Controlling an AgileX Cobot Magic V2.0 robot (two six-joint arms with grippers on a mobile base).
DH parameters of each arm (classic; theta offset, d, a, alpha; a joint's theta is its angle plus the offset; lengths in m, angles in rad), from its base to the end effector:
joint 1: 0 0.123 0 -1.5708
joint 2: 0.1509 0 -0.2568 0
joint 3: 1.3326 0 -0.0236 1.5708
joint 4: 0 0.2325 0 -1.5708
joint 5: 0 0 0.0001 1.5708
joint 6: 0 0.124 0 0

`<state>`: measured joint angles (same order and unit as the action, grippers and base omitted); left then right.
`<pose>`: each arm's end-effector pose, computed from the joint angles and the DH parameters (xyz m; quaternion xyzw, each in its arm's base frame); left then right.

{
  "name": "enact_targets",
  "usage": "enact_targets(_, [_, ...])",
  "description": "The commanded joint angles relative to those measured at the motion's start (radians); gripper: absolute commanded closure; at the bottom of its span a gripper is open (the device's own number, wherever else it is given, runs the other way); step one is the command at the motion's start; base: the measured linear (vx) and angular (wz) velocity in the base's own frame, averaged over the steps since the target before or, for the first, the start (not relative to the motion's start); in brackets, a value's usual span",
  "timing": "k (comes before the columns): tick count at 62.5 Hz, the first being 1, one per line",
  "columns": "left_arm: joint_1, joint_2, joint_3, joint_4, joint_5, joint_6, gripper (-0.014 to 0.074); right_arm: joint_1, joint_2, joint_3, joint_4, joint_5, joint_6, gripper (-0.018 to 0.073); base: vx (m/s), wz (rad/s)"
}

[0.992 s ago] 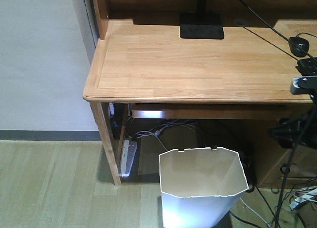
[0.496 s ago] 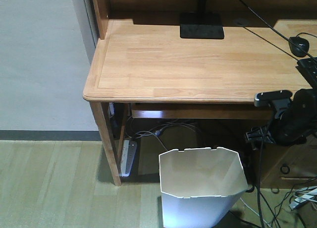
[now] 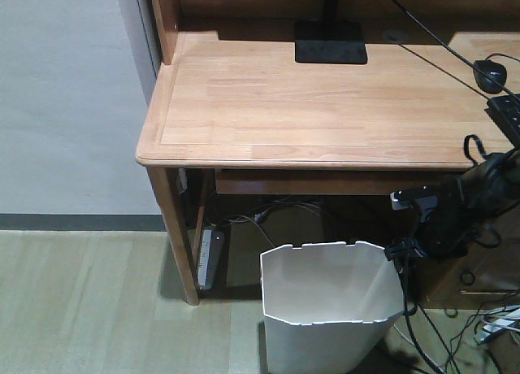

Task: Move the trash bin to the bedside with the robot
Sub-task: 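Lower the right gripper down to the rim of the white trash bin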

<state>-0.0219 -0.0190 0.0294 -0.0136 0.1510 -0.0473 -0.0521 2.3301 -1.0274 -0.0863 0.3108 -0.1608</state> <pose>0.0991 -0.0024 0.1889 -0.0135 0.7327 -0.0289 0.6798 0.3108 -0.0195 -0.0530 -0.0950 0.9951 -0.0164 0.0206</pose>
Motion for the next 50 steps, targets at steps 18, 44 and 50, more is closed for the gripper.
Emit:
enact_targets(18, [-0.005,-0.010,0.028,-0.004,-0.078,-0.009,0.0602,-0.005,0.174,-0.153,0.003,-0.064,-0.015,0.0018,0.00,0.00])
enact_targets(44, [-0.005,-0.010,0.028,-0.004,-0.078,-0.009,0.0602,-0.006,0.358,-0.308,0.006,-0.054,-0.015,0.0018,0.00,0.00])
enact_targets(50, [-0.005,-0.010,0.028,-0.004,-0.078,-0.009,0.0602,-0.021,0.382,-0.329,0.015,-0.055,-0.014,0.0018,0.00,0.00])
